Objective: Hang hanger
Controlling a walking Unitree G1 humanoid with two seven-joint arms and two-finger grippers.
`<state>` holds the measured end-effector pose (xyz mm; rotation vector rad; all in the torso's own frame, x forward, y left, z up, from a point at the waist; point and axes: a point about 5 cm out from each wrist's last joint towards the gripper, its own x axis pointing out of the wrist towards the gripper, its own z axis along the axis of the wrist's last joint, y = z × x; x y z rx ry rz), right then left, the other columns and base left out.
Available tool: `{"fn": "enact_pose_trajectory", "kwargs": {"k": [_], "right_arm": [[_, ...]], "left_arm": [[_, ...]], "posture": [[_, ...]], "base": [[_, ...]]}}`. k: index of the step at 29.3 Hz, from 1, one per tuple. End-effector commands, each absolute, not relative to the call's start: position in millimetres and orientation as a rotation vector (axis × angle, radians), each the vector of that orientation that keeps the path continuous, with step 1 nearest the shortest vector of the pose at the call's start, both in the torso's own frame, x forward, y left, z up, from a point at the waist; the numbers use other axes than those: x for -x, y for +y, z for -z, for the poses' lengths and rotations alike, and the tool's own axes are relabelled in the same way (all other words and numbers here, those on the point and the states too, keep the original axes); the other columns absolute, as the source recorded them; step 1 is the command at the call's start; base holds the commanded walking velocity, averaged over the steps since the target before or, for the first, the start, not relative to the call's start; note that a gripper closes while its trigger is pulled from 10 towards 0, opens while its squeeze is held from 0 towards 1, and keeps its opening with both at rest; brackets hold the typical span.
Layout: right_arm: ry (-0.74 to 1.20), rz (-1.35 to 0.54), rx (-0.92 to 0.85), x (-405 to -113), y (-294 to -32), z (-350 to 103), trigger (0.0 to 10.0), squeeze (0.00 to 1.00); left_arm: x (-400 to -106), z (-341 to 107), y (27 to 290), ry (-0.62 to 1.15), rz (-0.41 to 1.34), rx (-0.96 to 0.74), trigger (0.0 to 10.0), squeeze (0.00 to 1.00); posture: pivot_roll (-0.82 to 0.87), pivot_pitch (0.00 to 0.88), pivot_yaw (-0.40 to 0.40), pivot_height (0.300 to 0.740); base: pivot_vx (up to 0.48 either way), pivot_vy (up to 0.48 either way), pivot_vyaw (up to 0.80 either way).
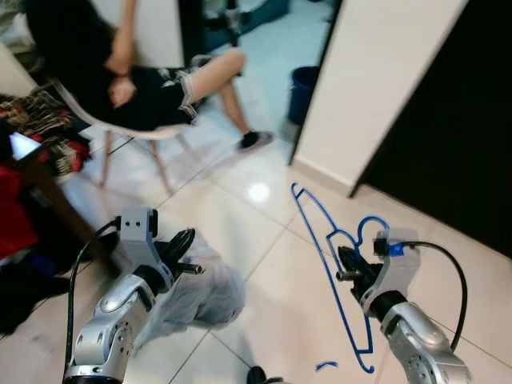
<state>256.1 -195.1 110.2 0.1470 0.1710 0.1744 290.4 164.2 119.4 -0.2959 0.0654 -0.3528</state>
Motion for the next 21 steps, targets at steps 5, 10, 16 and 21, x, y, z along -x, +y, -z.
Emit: {"fn": "enact_pose_trajectory", "kwargs": {"k": [5,10,16,21], "right_arm": [[0.162,-0.2,-0.145,-255,-193,-110,10.0,0.0],[0.153,-0.269,-0.13,-255,-188,-112,10.0,0.0],[0.129,-0.408,-0.111,-251,-178,-116,10.0,0.0],[0.122,-0.479,-0.103,-253,-170,-110,10.0,0.0]], "left_arm": [[-290,-119,162,0.064,0.372,0.251,10.0,0.0],[-290,-123,162,0.042,0.364,0.236,10.0,0.0],[-292,-122,163,0.048,0.363,0.217,10.0,0.0],[-295,-116,161,0.058,0.38,0.163,10.0,0.0]], "posture": [[0.05,0.199,-0.028,0.74],[0.05,0.189,-0.027,0.74],[0.06,0.161,-0.029,0.74],[0.07,0.083,-0.021,0.74]], "base": [[0.0,-0.173,-0.16],[0.0,-0.344,0.0],[0.0,0.0,0.0],[0.0,0.0,0.0]]}}
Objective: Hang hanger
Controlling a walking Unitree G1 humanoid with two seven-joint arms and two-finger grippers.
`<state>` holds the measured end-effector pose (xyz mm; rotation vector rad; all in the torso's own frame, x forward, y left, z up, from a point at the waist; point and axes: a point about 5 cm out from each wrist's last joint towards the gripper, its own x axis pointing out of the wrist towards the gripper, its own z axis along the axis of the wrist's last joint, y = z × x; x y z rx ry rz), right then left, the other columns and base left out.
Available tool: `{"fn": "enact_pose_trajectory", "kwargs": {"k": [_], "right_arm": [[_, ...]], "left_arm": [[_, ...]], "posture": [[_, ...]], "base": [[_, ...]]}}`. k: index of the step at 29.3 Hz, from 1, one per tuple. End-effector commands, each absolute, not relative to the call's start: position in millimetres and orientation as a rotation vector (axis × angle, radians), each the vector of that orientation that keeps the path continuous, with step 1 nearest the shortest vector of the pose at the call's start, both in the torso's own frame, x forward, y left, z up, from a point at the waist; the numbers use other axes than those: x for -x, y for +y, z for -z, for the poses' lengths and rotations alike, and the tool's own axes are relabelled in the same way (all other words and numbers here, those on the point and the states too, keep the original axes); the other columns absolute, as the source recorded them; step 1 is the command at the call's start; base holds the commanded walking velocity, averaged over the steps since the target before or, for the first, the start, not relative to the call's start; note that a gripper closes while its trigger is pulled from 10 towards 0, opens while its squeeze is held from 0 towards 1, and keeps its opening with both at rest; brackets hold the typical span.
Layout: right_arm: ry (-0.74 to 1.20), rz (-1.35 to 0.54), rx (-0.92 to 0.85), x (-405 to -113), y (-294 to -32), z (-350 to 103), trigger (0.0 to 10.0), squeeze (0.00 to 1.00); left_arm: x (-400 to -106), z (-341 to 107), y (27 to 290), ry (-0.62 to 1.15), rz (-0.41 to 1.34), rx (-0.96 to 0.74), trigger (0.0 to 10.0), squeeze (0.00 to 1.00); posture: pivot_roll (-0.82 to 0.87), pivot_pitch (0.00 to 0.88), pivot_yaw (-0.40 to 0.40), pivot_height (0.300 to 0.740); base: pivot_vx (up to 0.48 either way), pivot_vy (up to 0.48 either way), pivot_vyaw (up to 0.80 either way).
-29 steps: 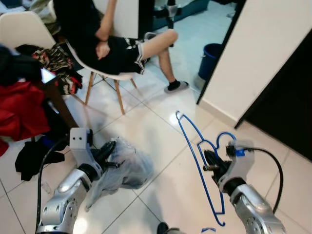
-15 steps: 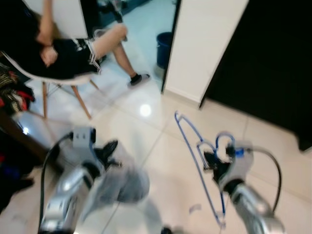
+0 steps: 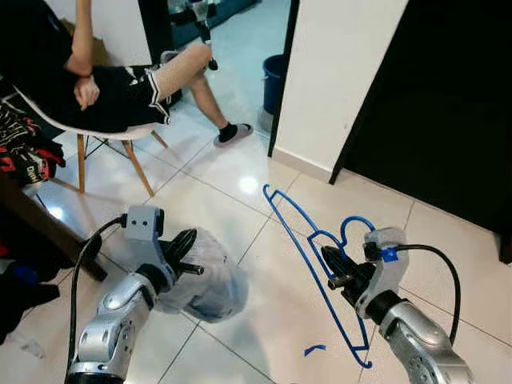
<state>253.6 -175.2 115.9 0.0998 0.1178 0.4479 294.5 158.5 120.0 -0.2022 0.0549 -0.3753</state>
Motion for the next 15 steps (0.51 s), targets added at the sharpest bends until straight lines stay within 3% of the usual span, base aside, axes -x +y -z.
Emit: {"fn": "enact_pose_trajectory", "kwargs": {"k": [1,3,10,15], "right_arm": [[0.122,-0.479,-0.103,-253,-170,-110,10.0,0.0],[0.114,-0.47,-0.114,-261,-168,-104,10.0,0.0],[0.067,-0.474,-0.115,-278,-165,-107,10.0,0.0],[-0.036,-0.615,-0.057,-292,-156,-139,10.0,0.0]], "left_arm": [[-295,-116,161,0.058,0.38,0.163,10.0,0.0],[-299,-109,157,0.068,0.405,0.087,10.0,0.0],[-314,-120,144,0.019,0.479,-0.003,10.0,0.0],[-331,-174,145,-0.113,0.63,-0.124,10.0,0.0]], "posture": [[0.07,0.083,-0.021,0.74],[0.07,0.005,-0.014,0.74],[0.09,0.0,-0.021,0.74],[0.1,0.0,-0.031,0.74]], "base": [[0.0,0.0,0.0],[0.0,0.0,0.0],[0.0,0.0,0.0],[0.0,0.0,0.0]]}}
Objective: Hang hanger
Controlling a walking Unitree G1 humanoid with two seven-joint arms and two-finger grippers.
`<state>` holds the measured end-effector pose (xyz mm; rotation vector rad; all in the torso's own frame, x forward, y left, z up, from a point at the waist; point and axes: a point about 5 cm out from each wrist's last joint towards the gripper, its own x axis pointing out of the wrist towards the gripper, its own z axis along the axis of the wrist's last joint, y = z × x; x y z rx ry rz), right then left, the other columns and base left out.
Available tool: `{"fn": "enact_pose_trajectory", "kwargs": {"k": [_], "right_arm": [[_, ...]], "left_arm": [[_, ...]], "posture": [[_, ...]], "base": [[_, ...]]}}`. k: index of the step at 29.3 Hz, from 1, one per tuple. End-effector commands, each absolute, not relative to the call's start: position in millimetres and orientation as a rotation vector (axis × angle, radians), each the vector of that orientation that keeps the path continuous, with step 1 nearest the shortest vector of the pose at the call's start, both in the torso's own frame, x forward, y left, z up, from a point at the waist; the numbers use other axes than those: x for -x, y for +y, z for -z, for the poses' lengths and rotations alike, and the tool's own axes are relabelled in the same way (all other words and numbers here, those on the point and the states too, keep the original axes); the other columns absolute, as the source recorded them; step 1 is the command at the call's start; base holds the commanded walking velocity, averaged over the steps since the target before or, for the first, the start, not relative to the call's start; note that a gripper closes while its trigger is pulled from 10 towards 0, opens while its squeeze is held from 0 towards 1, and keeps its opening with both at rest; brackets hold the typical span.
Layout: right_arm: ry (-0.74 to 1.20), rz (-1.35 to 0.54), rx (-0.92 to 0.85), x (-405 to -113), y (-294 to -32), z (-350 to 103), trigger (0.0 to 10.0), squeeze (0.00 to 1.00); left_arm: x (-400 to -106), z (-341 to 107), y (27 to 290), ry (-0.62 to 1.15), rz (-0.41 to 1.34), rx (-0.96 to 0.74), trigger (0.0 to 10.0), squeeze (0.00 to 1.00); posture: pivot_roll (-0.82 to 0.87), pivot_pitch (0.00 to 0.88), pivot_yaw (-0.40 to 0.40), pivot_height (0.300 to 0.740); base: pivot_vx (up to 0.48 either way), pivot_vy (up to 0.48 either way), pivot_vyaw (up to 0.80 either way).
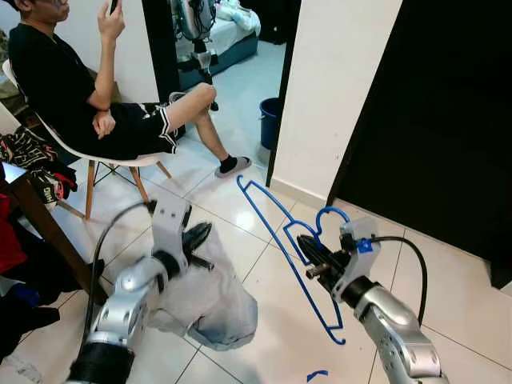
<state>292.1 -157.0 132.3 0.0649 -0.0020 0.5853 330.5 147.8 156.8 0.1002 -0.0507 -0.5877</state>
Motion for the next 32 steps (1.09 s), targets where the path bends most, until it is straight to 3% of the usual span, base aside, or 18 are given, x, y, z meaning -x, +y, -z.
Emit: {"fn": "enact_pose_trajectory", "kwargs": {"k": [1,3,6,9,11,13,18,22,29,32], "right_arm": [[-0.066,-0.684,-0.015,-294,-153,-151,10.0,0.0],[-0.097,-0.818,0.101,-296,-151,-169,10.0,0.0],[-0.102,-0.858,0.141,-297,-151,-174,10.0,0.0],[-0.127,-0.974,0.306,-299,-166,-199,10.0,0.0],[-0.127,-0.974,0.306,-299,-166,-199,10.0,0.0],[-0.151,-1.009,0.424,-302,-184,-222,10.0,0.0],[-0.164,-1.005,0.474,-304,-195,-234,10.0,0.0],[-0.148,-1.013,0.52,-304,-213,-245,10.0,0.0],[-0.114,-1.096,0.532,-296,-228,-254,10.0,0.0],[-0.171,-1.174,0.415,-286,-248,-279,10.0,0.0]], "left_arm": [[-334,-192,148,-0.153,0.687,-0.184,10.0,0.0],[-334,-223,155,-0.208,0.81,-0.32,10.0,0.0],[-333,-231,158,-0.221,0.852,-0.37,10.0,0.0],[-319,-257,171,-0.22,1.087,-0.6,10.0,0.0],[-319,-257,171,-0.22,1.087,-0.6,10.0,0.0],[-309,-287,183,-0.218,1.24,-0.75,10.0,0.0],[-302,-308,189,-0.225,1.328,-0.789,10.0,0.0],[-287,-335,196,-0.197,1.509,-0.833,10.0,0.0],[-282,-349,204,-0.159,1.548,-0.924,10.0,0.0],[-277,-354,208,-0.135,1.549,-0.993,10.0,0.0]], "posture": [[0.1,0.0,-0.032,0.74],[0.1,0.0,-0.035,0.74],[0.1,0.0,-0.035,0.74],[0.1,0.0,-0.032,0.74],[0.1,0.0,-0.032,0.74],[0.1,0.0,-0.025,0.74],[0.1,0.0,-0.021,0.74],[0.1,0.0,-0.012,0.74],[0.09,0.0,-0.009,0.74],[0.09,0.0,-0.008,0.74]], "base": [[0.0,0.0,0.0],[0.0,0.0,0.0],[0.0,0.0,0.0],[0.0,0.0,0.0],[0.0,0.0,0.0],[0.0,0.0,0.0],[0.0,0.0,0.0],[0.0,0.0,0.0],[0.0,0.0,0.0],[0.0,0.0,0.0]]}}
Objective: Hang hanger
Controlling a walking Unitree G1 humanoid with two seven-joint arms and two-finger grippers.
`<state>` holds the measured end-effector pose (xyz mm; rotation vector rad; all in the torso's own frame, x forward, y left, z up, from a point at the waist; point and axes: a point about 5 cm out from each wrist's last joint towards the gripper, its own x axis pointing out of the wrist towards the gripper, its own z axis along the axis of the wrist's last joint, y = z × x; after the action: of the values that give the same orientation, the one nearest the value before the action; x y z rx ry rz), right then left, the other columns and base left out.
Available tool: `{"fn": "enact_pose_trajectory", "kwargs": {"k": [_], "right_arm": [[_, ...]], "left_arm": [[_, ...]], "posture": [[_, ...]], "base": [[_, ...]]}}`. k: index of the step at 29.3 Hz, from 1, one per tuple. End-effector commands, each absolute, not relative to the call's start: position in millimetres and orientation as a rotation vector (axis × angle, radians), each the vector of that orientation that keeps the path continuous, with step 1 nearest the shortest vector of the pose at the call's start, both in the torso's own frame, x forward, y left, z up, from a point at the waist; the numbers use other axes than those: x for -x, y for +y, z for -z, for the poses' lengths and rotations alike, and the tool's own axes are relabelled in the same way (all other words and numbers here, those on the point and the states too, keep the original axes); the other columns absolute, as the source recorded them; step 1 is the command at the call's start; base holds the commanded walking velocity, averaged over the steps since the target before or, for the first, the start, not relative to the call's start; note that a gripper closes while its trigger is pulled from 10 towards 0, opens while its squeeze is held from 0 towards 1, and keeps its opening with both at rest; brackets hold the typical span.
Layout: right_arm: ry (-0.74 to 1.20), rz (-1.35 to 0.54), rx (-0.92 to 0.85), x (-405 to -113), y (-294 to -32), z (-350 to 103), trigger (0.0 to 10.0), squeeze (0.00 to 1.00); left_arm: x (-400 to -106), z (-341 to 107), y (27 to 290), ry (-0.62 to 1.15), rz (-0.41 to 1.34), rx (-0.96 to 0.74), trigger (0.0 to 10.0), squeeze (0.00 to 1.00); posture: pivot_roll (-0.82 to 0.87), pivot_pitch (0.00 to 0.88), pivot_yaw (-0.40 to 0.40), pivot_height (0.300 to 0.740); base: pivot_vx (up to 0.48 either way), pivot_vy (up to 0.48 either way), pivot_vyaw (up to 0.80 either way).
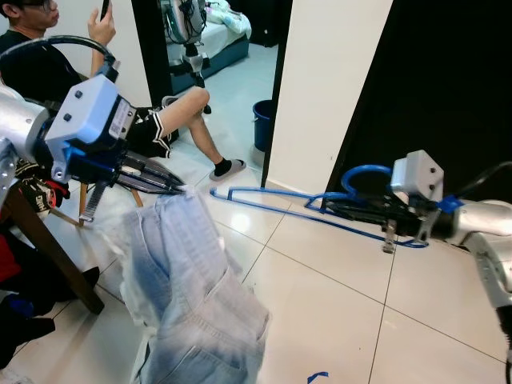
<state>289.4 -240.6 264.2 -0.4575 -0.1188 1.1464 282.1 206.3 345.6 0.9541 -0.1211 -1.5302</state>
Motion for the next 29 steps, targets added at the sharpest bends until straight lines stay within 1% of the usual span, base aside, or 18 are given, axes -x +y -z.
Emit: {"fn": "enact_pose_trajectory", "kwargs": {"k": [1,3,6,7,8,10,13,15,29], "right_arm": [[-0.171,-1.174,0.415,-286,-248,-279,10.0,0.0],[-0.207,-1.2,0.381,-281,-258,-290,10.0,0.0],[-0.229,-1.221,0.36,-277,-263,-296,10.0,0.0],[-0.253,-1.27,0.343,-269,-269,-306,10.0,0.0],[-0.253,-1.27,0.343,-269,-269,-306,10.0,0.0],[-0.23,-1.289,0.368,-268,-266,-305,10.0,0.0],[-0.143,-1.375,0.468,-265,-241,-290,10.0,0.0],[-0.137,-1.391,0.474,-265,-237,-288,10.0,0.0],[-0.15,-1.412,0.487,-266,-228,-288,10.0,0.0]], "left_arm": [[-277,-354,208,-0.135,1.549,-0.993,10.0,0.0],[-272,-357,209,-0.132,1.56,-0.998,10.0,0.0],[-270,-359,209,-0.138,1.568,-1.001,10.0,0.0],[-266,-363,207,-0.159,1.579,-1.009,10.0,0.0],[-266,-363,207,-0.159,1.579,-1.009,10.0,0.0],[-267,-365,205,-0.181,1.579,-1.015,10.0,0.0],[-270,-366,199,-0.224,1.592,-1.037,10.0,0.0],[-270,-366,198,-0.229,1.6,-1.042,10.0,0.0],[-270,-366,200,-0.213,1.617,-1.042,10.0,0.0]], "posture": [[0.09,0.0,-0.008,0.74],[0.09,0.0,-0.01,0.74],[0.09,0.0,-0.012,0.74],[0.09,0.0,-0.012,0.74],[0.09,0.0,-0.012,0.74],[0.09,0.0,-0.013,0.74],[0.09,0.0,-0.007,0.74],[0.09,0.0,-0.004,0.74],[0.09,0.0,-0.001,0.74]], "base": [[0.0,0.0,0.0],[0.0,0.0,0.0],[0.0,0.0,0.0],[0.0,0.0,0.0],[0.0,0.0,0.0],[0.0,0.0,0.0],[0.0,0.0,0.0],[0.0,0.0,0.0],[0.0,0.0,0.0]]}}
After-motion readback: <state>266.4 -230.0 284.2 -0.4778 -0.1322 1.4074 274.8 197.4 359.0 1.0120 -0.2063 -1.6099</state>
